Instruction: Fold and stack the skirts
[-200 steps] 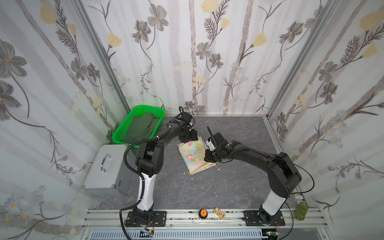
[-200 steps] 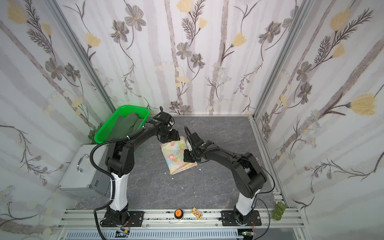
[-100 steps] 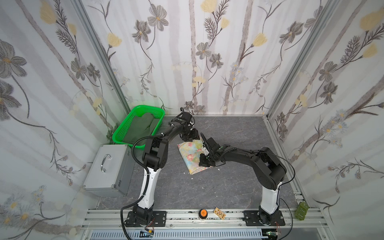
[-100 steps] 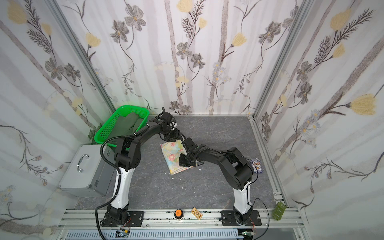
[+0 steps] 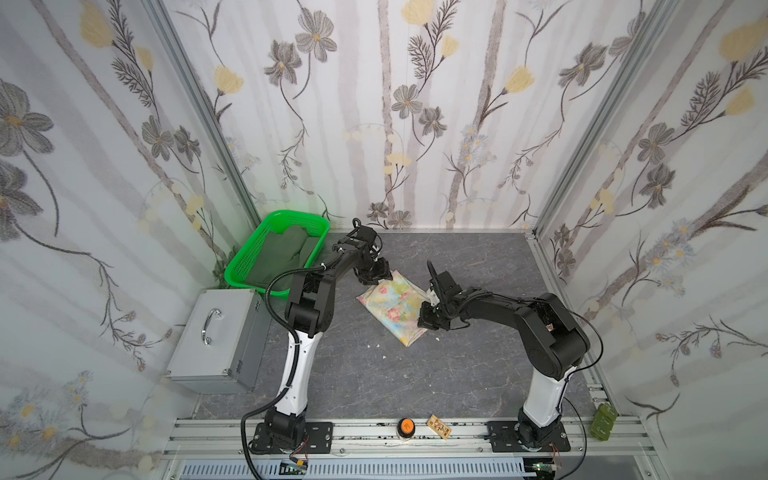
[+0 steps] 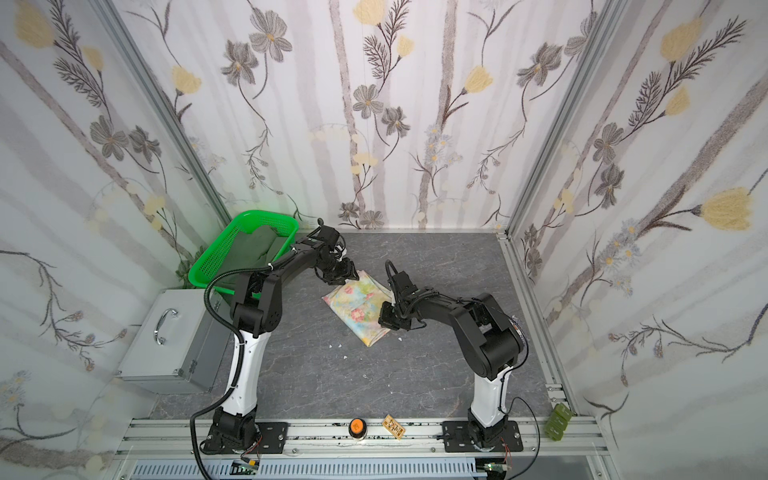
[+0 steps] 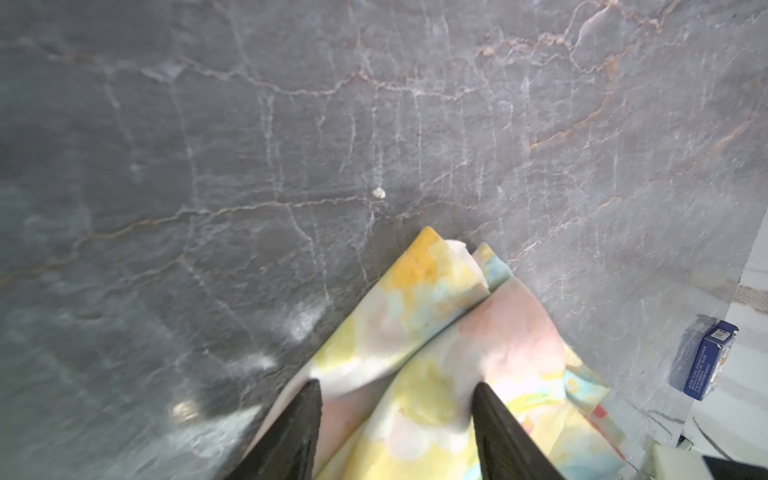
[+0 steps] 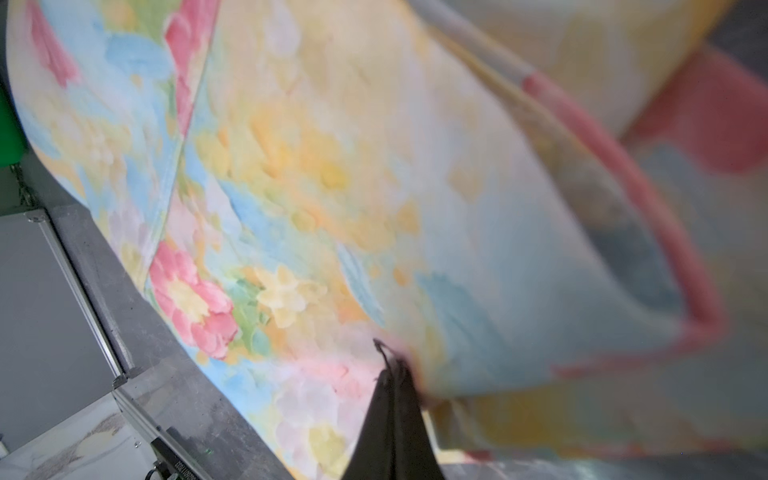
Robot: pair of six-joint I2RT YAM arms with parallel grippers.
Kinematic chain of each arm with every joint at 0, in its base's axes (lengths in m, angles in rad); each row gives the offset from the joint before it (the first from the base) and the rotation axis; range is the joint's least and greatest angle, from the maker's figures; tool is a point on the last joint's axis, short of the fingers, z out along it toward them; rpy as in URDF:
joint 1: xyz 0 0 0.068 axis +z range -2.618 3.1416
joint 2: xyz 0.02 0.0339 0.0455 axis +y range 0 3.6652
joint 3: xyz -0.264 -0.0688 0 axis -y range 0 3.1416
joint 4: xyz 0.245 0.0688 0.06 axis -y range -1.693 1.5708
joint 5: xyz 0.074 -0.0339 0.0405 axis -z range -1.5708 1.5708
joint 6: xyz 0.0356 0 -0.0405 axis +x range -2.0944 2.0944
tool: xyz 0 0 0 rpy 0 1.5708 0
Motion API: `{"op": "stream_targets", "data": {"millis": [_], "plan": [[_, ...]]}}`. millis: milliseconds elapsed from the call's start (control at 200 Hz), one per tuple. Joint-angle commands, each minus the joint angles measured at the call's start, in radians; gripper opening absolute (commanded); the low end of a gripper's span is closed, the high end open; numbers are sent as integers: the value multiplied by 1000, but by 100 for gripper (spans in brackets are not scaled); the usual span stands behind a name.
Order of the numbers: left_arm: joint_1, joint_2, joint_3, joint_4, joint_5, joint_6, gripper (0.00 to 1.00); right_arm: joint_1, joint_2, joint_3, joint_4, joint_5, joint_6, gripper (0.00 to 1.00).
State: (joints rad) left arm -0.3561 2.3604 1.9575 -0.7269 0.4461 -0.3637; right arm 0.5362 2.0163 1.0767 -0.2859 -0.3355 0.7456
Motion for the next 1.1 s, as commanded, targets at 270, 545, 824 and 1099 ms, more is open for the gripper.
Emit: {"op": "stream_targets", "data": {"millis": [270, 545, 824, 1099], "plan": [[-8, -191, -220, 30, -76, -12, 61, -175, -56, 58, -138, 126, -128, 0], [-67, -277, -235, 46, -52, 15, 61, -63, -203, 106, -177, 159, -120, 0], [-113, -257, -270, 91, -50, -3, 59, 34, -56, 110, -50, 93, -56, 0], [-131, -202, -289, 97, -20, -18, 58, -4, 41, 102, -35, 122, -35, 0]]}}
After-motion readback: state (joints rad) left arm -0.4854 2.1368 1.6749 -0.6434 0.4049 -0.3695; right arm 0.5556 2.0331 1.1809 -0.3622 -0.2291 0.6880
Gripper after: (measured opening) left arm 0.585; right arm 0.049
